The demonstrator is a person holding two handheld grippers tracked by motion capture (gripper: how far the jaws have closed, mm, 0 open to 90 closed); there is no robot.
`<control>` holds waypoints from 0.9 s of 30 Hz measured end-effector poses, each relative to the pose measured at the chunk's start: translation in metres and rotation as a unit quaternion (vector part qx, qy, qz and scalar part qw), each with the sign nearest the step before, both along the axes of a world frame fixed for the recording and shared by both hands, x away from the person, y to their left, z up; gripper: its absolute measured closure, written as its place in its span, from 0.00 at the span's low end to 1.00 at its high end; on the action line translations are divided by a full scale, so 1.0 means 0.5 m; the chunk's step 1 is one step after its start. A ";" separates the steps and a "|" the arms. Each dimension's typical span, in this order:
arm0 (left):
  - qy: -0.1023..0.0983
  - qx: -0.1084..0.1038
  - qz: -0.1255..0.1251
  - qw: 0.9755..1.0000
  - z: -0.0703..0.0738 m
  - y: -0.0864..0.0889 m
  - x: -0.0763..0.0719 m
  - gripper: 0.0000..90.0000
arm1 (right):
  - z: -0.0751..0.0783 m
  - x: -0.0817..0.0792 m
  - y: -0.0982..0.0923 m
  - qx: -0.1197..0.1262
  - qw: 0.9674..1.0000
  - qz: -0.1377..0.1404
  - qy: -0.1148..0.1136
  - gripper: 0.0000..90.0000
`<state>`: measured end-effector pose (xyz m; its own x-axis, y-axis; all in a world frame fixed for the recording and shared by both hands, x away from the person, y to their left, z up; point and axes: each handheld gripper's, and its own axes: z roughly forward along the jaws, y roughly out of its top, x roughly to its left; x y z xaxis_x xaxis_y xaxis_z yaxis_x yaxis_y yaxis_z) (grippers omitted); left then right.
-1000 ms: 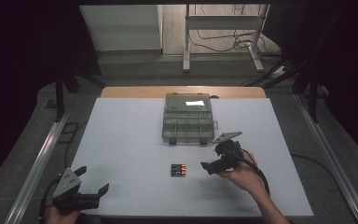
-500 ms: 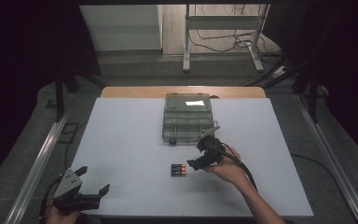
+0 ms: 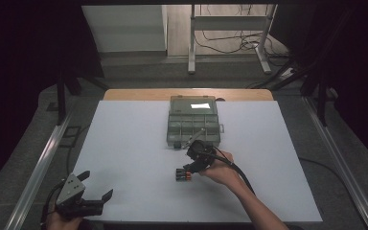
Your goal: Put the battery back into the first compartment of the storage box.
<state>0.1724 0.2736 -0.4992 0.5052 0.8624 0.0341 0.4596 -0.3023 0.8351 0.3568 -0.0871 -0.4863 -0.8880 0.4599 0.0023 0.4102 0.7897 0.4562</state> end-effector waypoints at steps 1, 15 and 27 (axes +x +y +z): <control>0.000 0.000 0.000 1.000 0.000 0.000 0.000 0.01 | -0.002 0.001 0.004 -0.003 1.000 0.004 0.002 0.59; -0.003 0.001 0.000 1.000 0.000 -0.001 -0.001 0.01 | -0.028 0.009 0.042 -0.017 0.999 0.031 0.021 0.74; -0.003 0.004 -0.001 1.000 0.000 -0.001 -0.001 0.01 | -0.036 0.013 0.034 -0.010 1.000 0.024 0.010 0.85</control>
<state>0.1717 0.2732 -0.4990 0.5063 0.8612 0.0433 0.4546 -0.3093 0.8353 0.3633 -0.0702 -0.5041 -0.9090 0.4166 0.0119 0.3804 0.8176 0.4323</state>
